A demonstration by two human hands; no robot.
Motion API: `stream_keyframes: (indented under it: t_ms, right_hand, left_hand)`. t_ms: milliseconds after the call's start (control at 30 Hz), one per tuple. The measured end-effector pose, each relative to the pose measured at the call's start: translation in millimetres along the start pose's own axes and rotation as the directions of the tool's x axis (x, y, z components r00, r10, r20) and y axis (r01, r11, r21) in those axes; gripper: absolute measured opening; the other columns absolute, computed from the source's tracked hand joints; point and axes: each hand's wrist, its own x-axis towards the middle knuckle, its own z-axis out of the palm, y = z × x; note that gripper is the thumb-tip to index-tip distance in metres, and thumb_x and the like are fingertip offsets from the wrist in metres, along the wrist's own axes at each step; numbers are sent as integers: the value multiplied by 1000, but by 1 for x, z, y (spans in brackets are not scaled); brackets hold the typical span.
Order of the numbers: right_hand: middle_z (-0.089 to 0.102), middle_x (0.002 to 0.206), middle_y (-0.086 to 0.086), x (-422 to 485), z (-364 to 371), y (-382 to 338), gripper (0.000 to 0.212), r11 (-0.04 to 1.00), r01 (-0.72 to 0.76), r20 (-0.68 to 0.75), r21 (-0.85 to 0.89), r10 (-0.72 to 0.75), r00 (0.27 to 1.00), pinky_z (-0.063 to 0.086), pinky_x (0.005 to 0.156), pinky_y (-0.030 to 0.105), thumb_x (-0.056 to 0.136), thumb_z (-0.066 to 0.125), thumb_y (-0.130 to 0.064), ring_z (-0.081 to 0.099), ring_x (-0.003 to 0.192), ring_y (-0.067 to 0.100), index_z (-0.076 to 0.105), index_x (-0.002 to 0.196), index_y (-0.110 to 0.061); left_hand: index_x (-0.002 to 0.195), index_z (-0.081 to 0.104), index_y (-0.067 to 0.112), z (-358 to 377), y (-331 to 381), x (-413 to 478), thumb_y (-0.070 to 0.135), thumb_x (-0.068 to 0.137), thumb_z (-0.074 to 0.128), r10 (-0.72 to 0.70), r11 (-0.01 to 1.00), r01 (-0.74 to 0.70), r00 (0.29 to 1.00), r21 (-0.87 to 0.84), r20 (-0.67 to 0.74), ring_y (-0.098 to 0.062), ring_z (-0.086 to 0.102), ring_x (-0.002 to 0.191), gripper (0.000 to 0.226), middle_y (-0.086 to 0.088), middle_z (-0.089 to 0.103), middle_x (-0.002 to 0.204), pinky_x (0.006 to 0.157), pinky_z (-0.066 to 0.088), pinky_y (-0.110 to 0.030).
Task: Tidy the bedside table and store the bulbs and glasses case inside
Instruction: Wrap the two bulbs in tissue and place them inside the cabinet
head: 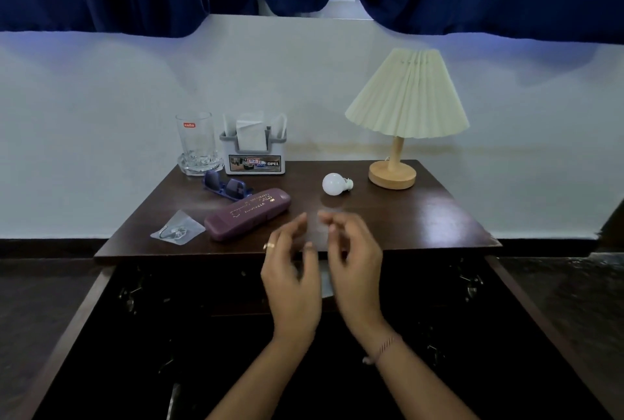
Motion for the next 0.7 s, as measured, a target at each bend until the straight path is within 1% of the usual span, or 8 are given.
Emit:
stream_keyframes:
  t_ms: [100, 200, 300, 367, 400, 467, 600, 700]
  right_hand:
    - [65, 99, 1, 46, 0, 11, 32, 995, -98, -65, -1, 98, 993, 46, 84, 12, 85, 45, 10, 62, 93, 6, 66, 103, -8]
    - [65, 115, 11, 82, -4, 37, 39, 949, -314, -26, -37, 313, 949, 43, 91, 16, 85, 43, 9, 61, 104, 16, 60, 117, -6]
    - [49, 138, 15, 99, -2, 64, 47, 875, -472, 105, -110, 482, 870, 36, 108, 29, 88, 44, 4, 48, 127, 22, 42, 135, -2]
    - [32, 150, 17, 103, 3, 75, 57, 815, -567, 179, -117, 579, 795, 27, 115, 36, 91, 43, -2, 33, 138, 25, 24, 144, -2]
    - [26, 153, 17, 104, 6, 78, 61, 792, -600, 198, -115, 610, 767, 23, 117, 37, 92, 43, -4, 27, 141, 25, 16, 146, -2]
    - [20, 155, 17, 107, 9, 82, 65, 766, -633, 204, -106, 640, 741, 19, 117, 34, 91, 42, -6, 21, 143, 25, 9, 147, -3]
    - [19, 155, 15, 114, 12, 88, 66, 748, -643, 246, -166, 663, 708, 20, 113, 30, 91, 41, -7, 21, 143, 25, 7, 148, -3]
    - [27, 153, 14, 115, 11, 93, 63, 738, -644, 265, -205, 675, 689, 23, 112, 31, 92, 40, -8, 28, 141, 25, 10, 148, -5]
  left_hand:
    - [130, 52, 13, 24, 7, 31, -5, 87, 49, -212, 958, 221, 975, -183, 68, -10, 52, 122, 47, -3, 57, 131, 105, 39, -24]
    - [140, 41, 12, 51, 6, 60, 4, 90, 49, -372, 908, 395, 913, -136, 170, -13, 39, 134, 51, -2, 42, 147, 115, 29, -33]
    - [143, 33, 9, 69, -2, 81, 13, 91, 47, -511, 836, 544, 822, -78, 251, -16, 33, 139, 55, -3, 33, 153, 116, 24, -32]
    - [144, 30, 2, 77, -12, 92, 17, 91, 44, -545, 821, 571, 780, 8, 307, -22, 30, 141, 56, -9, 29, 154, 117, 23, -34]
    - [142, 31, -2, 80, -17, 95, 19, 91, 42, -554, 819, 571, 765, 53, 327, -26, 30, 140, 56, -14, 31, 153, 116, 23, -38]
    - [138, 34, -3, 84, -23, 98, 22, 91, 41, -570, 814, 571, 745, 112, 345, -30, 34, 137, 54, -19, 36, 148, 114, 27, -43]
    - [140, 33, 0, 89, -32, 103, 24, 90, 40, -566, 817, 564, 742, 121, 359, -28, 35, 137, 56, -16, 35, 149, 114, 28, -43]
    - [144, 29, 5, 93, -33, 105, 25, 90, 40, -584, 801, 589, 727, 110, 360, -28, 38, 135, 59, -14, 36, 149, 113, 30, -42]
